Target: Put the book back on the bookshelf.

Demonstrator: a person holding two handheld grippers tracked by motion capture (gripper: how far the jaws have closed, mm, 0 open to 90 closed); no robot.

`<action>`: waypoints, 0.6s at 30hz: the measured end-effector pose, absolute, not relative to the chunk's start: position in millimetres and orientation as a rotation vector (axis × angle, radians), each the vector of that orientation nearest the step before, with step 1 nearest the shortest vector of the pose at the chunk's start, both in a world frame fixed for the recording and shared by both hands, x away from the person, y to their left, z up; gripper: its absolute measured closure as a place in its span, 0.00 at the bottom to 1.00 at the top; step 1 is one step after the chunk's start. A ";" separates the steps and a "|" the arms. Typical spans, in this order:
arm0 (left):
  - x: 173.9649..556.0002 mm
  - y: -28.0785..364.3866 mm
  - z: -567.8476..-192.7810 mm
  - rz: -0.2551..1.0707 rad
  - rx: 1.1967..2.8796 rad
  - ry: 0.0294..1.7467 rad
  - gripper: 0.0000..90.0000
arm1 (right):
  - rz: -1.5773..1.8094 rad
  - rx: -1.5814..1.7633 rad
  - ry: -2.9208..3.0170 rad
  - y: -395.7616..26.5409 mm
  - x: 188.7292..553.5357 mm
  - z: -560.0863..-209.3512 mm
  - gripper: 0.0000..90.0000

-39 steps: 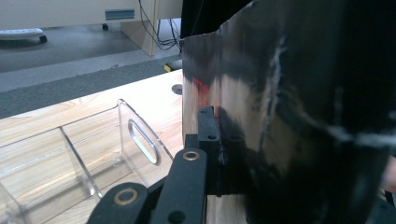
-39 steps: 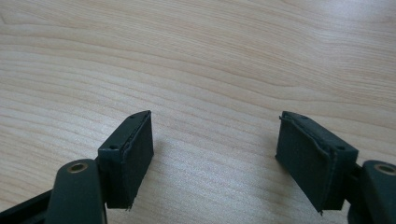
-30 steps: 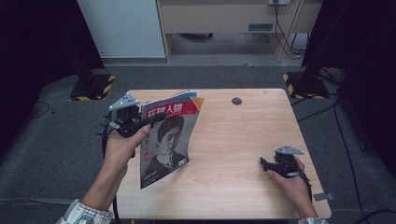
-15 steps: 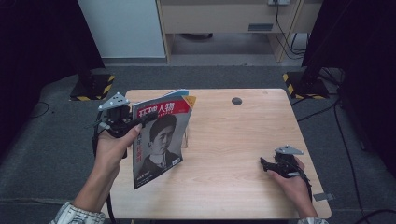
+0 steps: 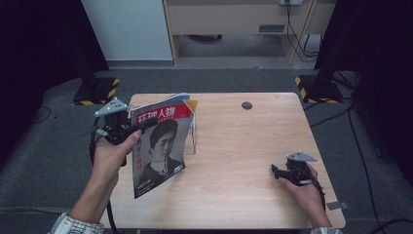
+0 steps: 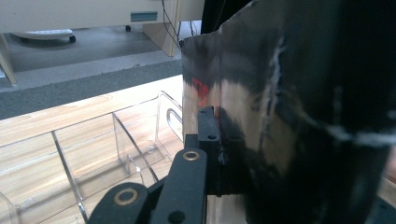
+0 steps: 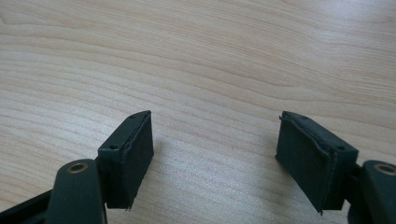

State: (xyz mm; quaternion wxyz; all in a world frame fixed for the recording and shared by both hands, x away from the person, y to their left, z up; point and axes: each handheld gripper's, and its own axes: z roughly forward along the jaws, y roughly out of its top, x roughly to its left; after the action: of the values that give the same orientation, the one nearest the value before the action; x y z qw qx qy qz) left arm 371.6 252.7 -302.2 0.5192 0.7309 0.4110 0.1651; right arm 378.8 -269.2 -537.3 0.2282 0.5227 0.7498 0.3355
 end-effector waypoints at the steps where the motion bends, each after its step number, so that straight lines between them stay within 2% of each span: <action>1: 371.6 253.7 -302.2 0.398 1.754 0.986 0.96 | 0.923 1.440 2.063 -269.1 378.9 -537.3 0.30; 18: 368.1 276.7 -307.0 0.422 1.742 1.028 0.96 | 0.923 1.440 2.064 -269.2 378.9 -537.3 0.30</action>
State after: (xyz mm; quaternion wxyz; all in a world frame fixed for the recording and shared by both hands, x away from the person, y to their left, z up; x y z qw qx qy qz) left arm 368.1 276.7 -307.0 0.5121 0.7240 0.4275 0.1754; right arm 378.9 -269.2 -537.3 0.2286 0.5229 0.7496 0.3353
